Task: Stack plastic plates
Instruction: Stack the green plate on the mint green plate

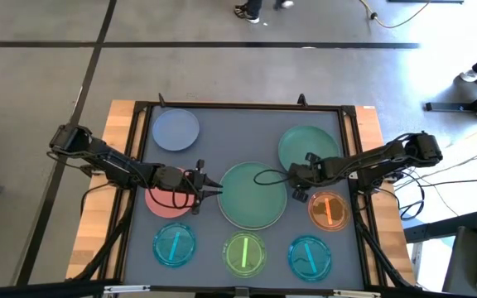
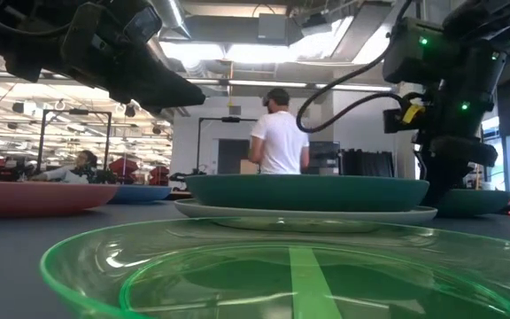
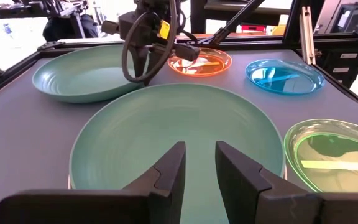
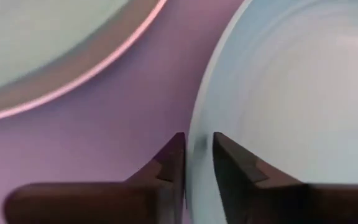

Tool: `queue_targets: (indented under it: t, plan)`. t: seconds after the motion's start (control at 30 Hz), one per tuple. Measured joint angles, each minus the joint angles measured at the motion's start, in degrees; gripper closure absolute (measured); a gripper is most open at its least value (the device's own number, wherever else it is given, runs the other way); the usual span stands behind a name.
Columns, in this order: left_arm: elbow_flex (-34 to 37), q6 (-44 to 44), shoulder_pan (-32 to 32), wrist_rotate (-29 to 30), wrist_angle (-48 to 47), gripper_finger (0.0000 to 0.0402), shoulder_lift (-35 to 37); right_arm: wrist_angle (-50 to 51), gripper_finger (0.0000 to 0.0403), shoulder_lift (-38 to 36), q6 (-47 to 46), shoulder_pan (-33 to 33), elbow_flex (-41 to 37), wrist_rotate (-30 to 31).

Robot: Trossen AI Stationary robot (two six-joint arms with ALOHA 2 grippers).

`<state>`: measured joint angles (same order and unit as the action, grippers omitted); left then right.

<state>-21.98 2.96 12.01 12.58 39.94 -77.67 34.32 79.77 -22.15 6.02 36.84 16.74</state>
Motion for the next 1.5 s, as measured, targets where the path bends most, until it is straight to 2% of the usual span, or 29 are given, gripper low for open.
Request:
queue_targets:
  t: [0.23,0.77,1.13,1.5]
  plan:
    - [0.0,-0.02,0.0,0.0,-0.01,0.032,0.0,0.81,0.0398,0.0,1.67,0.0,0.0,0.71]
    - [0.0,-0.04,0.01,0.0,-0.02,0.032,-0.02,0.95,0.0401,-0.55,4.93,0.02,0.14,1.86]
    - [-0.02,-0.48,0.0,0.14,-0.02,0.032,-0.04,4.9,0.0403,-0.5,9.03,0.2,7.9,2.56]
    - [-0.02,-0.52,0.0,0.11,-0.02,0.032,-0.04,3.46,0.0403,-0.5,14.77,8.87,16.31,3.21]
